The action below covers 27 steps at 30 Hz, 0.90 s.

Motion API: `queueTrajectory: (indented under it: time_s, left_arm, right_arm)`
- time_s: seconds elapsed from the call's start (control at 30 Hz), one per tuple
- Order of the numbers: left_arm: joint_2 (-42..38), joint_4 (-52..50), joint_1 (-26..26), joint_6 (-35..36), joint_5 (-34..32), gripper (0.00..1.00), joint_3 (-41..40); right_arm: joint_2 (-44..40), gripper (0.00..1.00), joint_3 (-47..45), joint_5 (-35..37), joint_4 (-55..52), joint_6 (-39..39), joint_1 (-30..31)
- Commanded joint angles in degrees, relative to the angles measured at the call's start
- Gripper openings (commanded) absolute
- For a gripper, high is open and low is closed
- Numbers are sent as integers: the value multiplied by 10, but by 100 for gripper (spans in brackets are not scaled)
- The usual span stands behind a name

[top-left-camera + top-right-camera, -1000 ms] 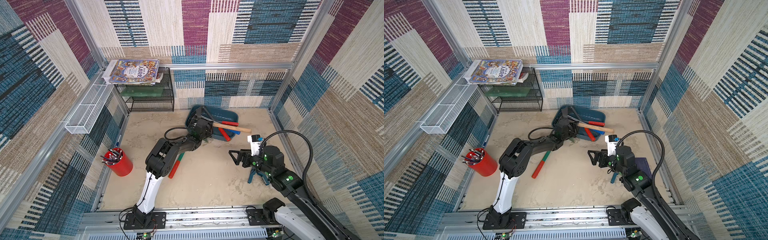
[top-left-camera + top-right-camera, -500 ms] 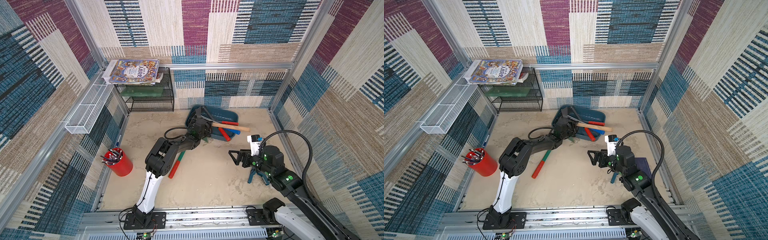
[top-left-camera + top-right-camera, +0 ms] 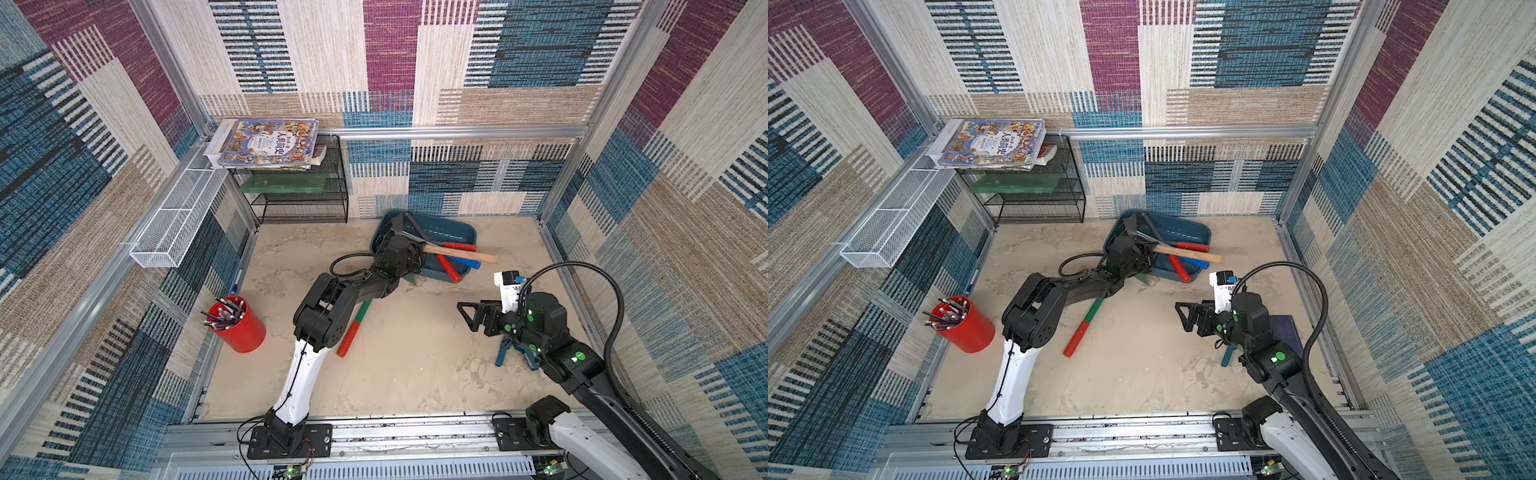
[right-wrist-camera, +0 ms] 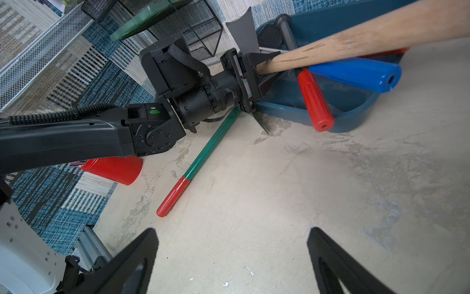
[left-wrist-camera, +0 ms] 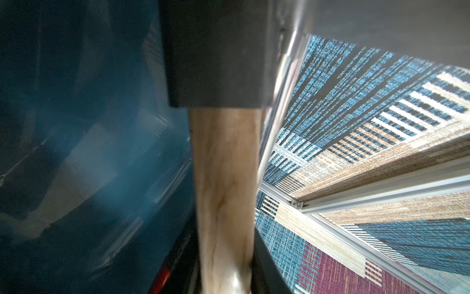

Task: Put the small hoe into the storage box
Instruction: Place the hoe in the storage box.

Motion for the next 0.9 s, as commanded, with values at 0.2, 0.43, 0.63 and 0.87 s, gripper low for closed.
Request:
queueTrajectory:
  time_s: [0.2,0.43,0.63,0.87]
  left_arm:
    - [-23,-6,2,0,-7,29,-16]
    - [-20,-11,2,-6,-2,32,-11]
    - [-19,-25,2,-3,0,36,-2]
    - [-25,-48,1,-3,4,37,3]
  right_arm:
    - [2,96,-1,-8,10,-2,-1]
    - [-2,96,-3,-7,8,-2,0]
    - [-2,96,-4,-7,10,-2,-1]
    - [-1,96,-4,-7,10,-2,0]
